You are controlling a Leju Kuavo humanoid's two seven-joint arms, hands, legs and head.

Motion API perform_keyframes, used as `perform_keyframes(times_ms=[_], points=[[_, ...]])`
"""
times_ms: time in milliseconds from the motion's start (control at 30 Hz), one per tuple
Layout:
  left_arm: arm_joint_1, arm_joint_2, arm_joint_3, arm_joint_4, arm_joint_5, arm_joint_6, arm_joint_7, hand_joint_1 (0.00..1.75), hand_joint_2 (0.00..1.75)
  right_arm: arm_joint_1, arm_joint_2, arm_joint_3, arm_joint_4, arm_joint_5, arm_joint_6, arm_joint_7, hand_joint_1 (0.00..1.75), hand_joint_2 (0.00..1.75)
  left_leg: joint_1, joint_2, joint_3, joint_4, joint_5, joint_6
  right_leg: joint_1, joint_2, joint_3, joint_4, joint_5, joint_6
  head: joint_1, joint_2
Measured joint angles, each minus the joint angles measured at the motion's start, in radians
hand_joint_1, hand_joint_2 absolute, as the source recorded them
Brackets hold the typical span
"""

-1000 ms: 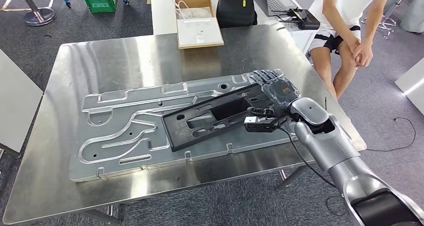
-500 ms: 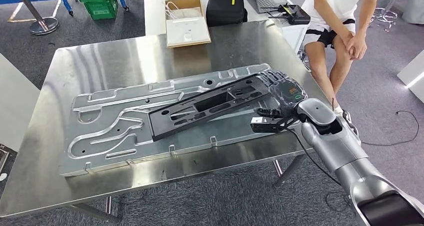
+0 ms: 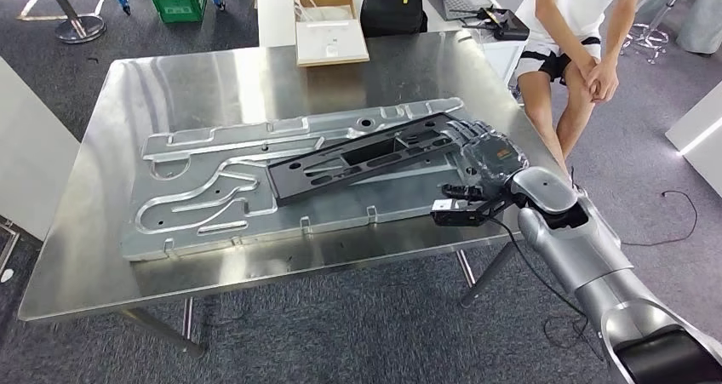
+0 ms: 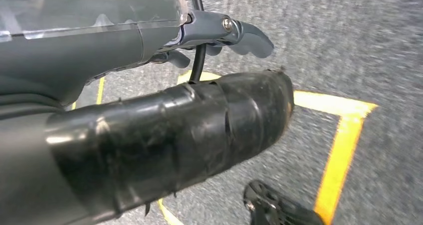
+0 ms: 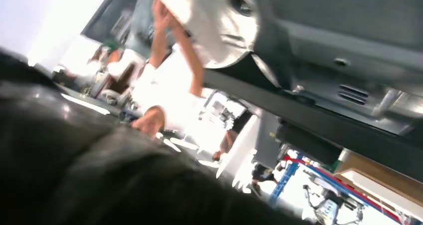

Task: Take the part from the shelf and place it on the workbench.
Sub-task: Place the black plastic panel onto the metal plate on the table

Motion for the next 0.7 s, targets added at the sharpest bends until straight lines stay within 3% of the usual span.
perform_keyframes(times_ms=[67, 100, 133, 167, 233, 300, 333, 400, 433, 467, 533, 567, 600, 633, 667, 700], points=[[0.001, -0.001, -0.001, 0.0, 0.0, 0.0, 0.001, 0.0, 0.0, 0.001, -0.004, 0.0, 0.001, 0.0, 0.0, 0.0, 0.0, 0.0, -0.001, 0.001, -0.029, 0.001, 0.02, 0.003, -0.003, -0.001, -0.034, 0.127, -0.084, 0.008, 0.0, 0.0], [0.001, -0.001, -0.001, 0.0, 0.0, 0.0, 0.002, 0.0, 0.0, 0.003, -0.005, 0.0, 0.001, 0.0, 0.0, 0.0, 0.0, 0.0, -0.002, 0.001, -0.044, 0.003, 0.03, 0.002, -0.004, -0.001, -0.038, 0.17, -0.095, 0.011, 0.0, 0.0], [0.002, -0.001, -0.001, 0.0, 0.0, 0.0, 0.002, 0.0, 0.0, 0.004, -0.005, 0.0, 0.001, 0.0, 0.001, 0.0, 0.0, 0.0, -0.002, 0.002, -0.059, 0.006, 0.039, 0.001, -0.005, -0.001, -0.027, 0.183, -0.085, 0.012, 0.0, 0.0], [0.001, -0.002, -0.002, 0.0, 0.0, 0.0, 0.002, 0.0, 0.0, 0.004, -0.005, 0.0, 0.001, 0.0, 0.002, 0.0, 0.0, 0.0, -0.003, 0.002, -0.074, 0.01, 0.047, -0.001, -0.005, -0.001, 0.002, 0.16, -0.059, 0.011, 0.0, 0.0], [0.001, -0.005, -0.002, 0.0, 0.0, -0.001, 0.002, 0.0, 0.0, 0.0, -0.006, 0.0, 0.001, 0.0, 0.006, 0.0, 0.0, 0.0, -0.004, 0.001, -0.098, 0.02, 0.061, -0.007, -0.002, -0.001, 0.104, 0.032, -0.023, 0.003, 0.0, 0.0], [0.001, -0.008, -0.003, 0.0, -0.001, -0.003, 0.002, 0.0, 0.0, -0.007, -0.009, -0.001, 0.0, 0.0, 0.01, 0.0, 0.0, 0.0, -0.006, 0.0, -0.109, 0.025, 0.076, -0.017, 0.004, -0.001, 0.183, -0.086, -0.029, -0.009, 0.0, 0.0], [0.001, -0.009, -0.003, 0.0, -0.001, -0.004, 0.002, 0.0, 0.0, -0.01, -0.011, -0.001, 0.0, 0.0, 0.012, 0.0, 0.0, 0.0, -0.006, 0.0, -0.112, 0.024, 0.084, -0.022, 0.008, -0.001, 0.197, -0.113, -0.035, -0.015, 0.0, 0.0], [0.002, -0.011, -0.003, 0.0, -0.002, -0.004, 0.004, 0.0, 0.0, -0.015, -0.014, -0.001, 0.0, 0.0, 0.016, 0.0, 0.0, 0.0, -0.005, -0.001, -0.115, 0.019, 0.097, -0.034, 0.008, -0.003, 0.189, -0.125, -0.018, -0.029, 0.0, 0.0], [0.002, -0.011, -0.003, 0.0, -0.003, -0.005, 0.004, 0.0, 0.0, -0.018, -0.015, -0.001, 0.0, 0.001, 0.018, 0.0, 0.0, 0.0, -0.004, -0.002, -0.121, 0.027, 0.085, -0.04, 0.005, -0.005, 0.183, -0.131, -0.007, -0.036, 0.0, 0.0], [0.003, -0.012, -0.004, 0.0, -0.004, -0.005, 0.005, 0.0, 0.0, -0.02, -0.015, -0.001, 0.0, 0.001, 0.02, -0.001, 0.0, 0.0, -0.004, -0.003, -0.131, 0.049, 0.055, -0.045, 0.002, -0.007, 0.174, -0.137, 0.007, -0.044, 0.0, 0.0], [0.004, -0.013, -0.004, 0.0, -0.006, -0.006, 0.006, 0.0, 0.0, -0.025, -0.015, -0.001, 0.0, 0.001, 0.026, -0.001, 0.0, 0.0, 0.0, -0.004, -0.162, 0.149, -0.046, -0.054, -0.002, -0.008, 0.148, -0.142, 0.034, -0.052, -0.001, 0.0], [0.004, -0.014, -0.004, 0.0, -0.007, -0.006, 0.006, 0.0, 0.0, -0.026, -0.016, -0.001, 0.0, 0.0, 0.03, -0.001, 0.0, 0.0, 0.003, -0.004, -0.176, 0.216, -0.088, -0.058, -0.002, -0.009, 0.133, -0.14, 0.046, -0.053, -0.001, 0.0], [0.003, -0.015, -0.004, 0.0, -0.008, -0.007, 0.006, 0.0, 0.0, -0.027, -0.017, -0.001, 0.0, -0.001, 0.034, -0.001, 0.0, 0.0, 0.006, -0.004, -0.183, 0.273, -0.108, -0.062, -0.003, -0.009, 0.116, -0.137, 0.057, -0.051, -0.001, 0.0], [0.003, -0.015, -0.004, 0.0, -0.009, -0.007, 0.007, 0.0, 0.0, -0.027, -0.019, -0.001, 0.0, -0.003, 0.037, -0.001, 0.0, 0.0, 0.008, -0.003, -0.179, 0.305, -0.104, -0.066, -0.003, -0.009, 0.098, -0.133, 0.067, -0.049, -0.001, 0.0], [0.003, -0.015, -0.004, 0.0, -0.01, -0.007, 0.007, 0.0, 0.0, -0.027, -0.022, -0.001, 0.0, -0.006, 0.04, -0.002, 0.0, 0.0, 0.011, -0.003, -0.158, 0.304, -0.082, -0.069, -0.005, -0.01, 0.081, -0.127, 0.076, -0.045, -0.001, 0.0], [0.003, -0.015, -0.004, 0.0, -0.01, -0.007, 0.008, 0.0, 0.0, -0.027, -0.026, -0.001, -0.001, -0.009, 0.042, -0.002, 0.0, 0.0, 0.013, -0.003, -0.121, 0.269, -0.055, -0.07, -0.006, -0.011, 0.064, -0.119, 0.083, -0.04, -0.001, 0.0]])
